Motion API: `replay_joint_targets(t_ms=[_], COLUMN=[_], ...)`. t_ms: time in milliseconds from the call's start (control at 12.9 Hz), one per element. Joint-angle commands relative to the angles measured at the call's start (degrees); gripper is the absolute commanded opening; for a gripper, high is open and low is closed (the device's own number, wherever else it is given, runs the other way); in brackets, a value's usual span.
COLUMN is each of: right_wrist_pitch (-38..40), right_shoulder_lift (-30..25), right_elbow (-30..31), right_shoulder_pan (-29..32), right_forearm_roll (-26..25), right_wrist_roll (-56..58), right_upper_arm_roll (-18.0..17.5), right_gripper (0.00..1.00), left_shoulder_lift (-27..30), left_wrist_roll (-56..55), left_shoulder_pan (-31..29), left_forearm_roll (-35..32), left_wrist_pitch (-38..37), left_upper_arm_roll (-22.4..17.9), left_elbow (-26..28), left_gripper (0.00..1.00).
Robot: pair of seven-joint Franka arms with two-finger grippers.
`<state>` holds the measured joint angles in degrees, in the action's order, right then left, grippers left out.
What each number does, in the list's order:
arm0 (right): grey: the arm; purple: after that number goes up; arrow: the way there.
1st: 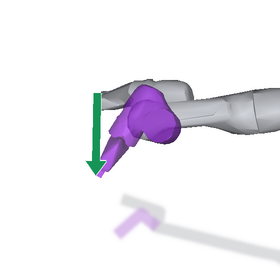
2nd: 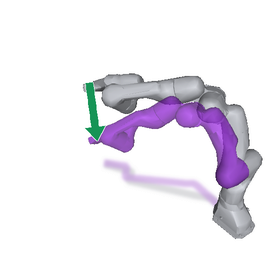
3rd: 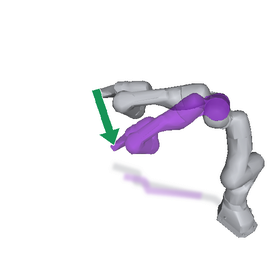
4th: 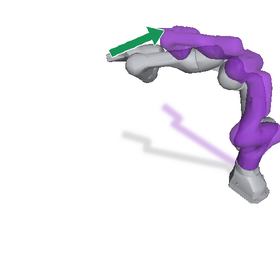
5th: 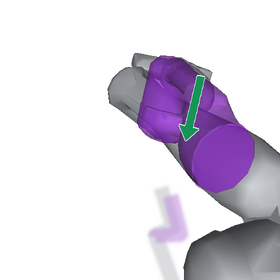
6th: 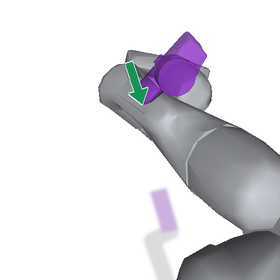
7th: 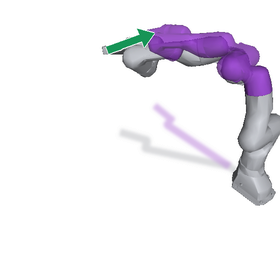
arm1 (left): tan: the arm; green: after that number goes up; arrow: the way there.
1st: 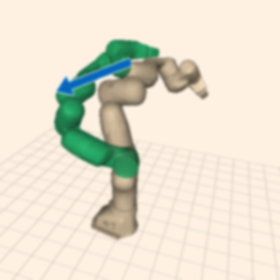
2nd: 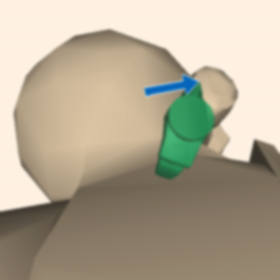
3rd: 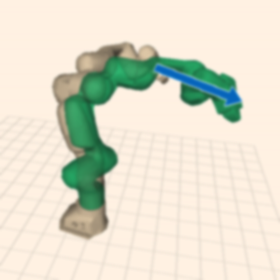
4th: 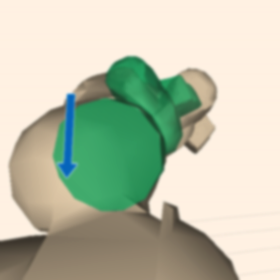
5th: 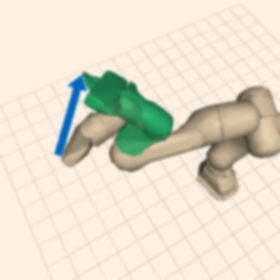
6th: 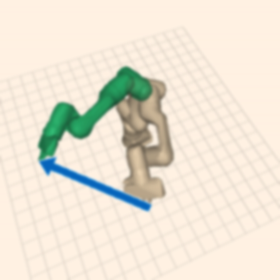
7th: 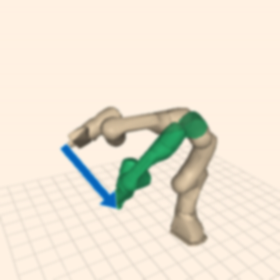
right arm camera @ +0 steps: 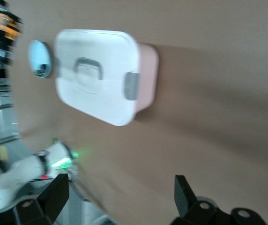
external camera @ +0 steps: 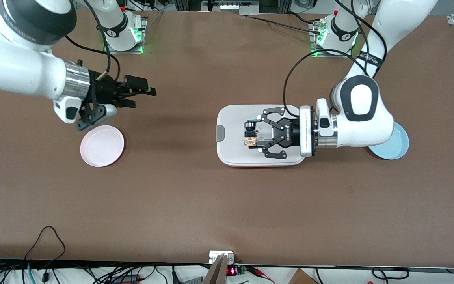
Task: Transfer orange switch to right arm and place
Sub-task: 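Carry the switch over the white box while the right gripper approaches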
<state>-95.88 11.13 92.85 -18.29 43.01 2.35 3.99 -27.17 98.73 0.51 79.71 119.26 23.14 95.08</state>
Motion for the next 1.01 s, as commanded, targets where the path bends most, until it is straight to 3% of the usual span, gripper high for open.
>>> replay_joint_targets(t_ms=[0,311,388,932], right_wrist_pitch=[-0.1,-1.5,-3.51,-21.95], right_shoulder_lift=[3.63,10.57,11.63,16.47], right_elbow=[-1.35,-1.18,-1.18,-1.26], right_shoulder_pan=[0.8,0.54,0.19,-11.22], right_forearm_roll=[13.36,36.2,40.0,57.77], right_wrist_roll=[-1.21,-0.95,-0.77,3.88], right_upper_arm_roll=[0.14,0.32,0.23,0.06], right_gripper=[1.0,1.0,1.0,1.0], left_shoulder_lift=[-1.13,-2.01,-2.01,-2.18], left_wrist_roll=[6.29,6.91,6.91,6.91], left_shoulder_pan=[-0.07,0.72,0.72,1.33], left_forearm_roll=[2.99,4.66,4.67,4.84], left_wrist_pitch=[0.53,0.53,0.53,0.53], left_upper_arm_roll=[-0.2,-0.11,-0.2,-0.2], left_elbow=[0.63,0.46,0.46,0.46], left_gripper=[0.13,0.13,0.13,0.13])
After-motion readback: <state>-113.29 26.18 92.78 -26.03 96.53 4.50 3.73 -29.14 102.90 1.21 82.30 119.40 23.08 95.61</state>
